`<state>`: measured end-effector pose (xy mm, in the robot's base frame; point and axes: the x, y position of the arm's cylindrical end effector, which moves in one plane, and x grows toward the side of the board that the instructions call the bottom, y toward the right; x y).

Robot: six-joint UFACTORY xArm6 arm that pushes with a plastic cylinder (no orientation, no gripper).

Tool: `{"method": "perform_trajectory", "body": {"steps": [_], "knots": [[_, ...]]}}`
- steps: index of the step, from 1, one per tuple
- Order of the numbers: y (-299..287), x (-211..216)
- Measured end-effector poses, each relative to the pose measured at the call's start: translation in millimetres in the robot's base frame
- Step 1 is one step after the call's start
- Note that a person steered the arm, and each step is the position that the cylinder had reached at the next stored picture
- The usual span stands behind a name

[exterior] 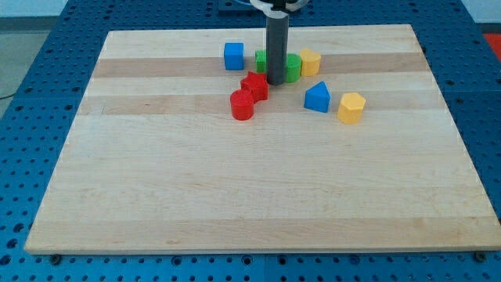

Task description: Keep green blocks and yellow heart in a diagonal line

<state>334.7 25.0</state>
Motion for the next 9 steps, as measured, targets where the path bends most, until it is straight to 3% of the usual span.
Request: {"method": "perform_trajectory", "body": {"steps": [4, 5, 9], "knots": [[38.3, -4.1], [62.7, -18.9], [71.6, -99.5]]}}
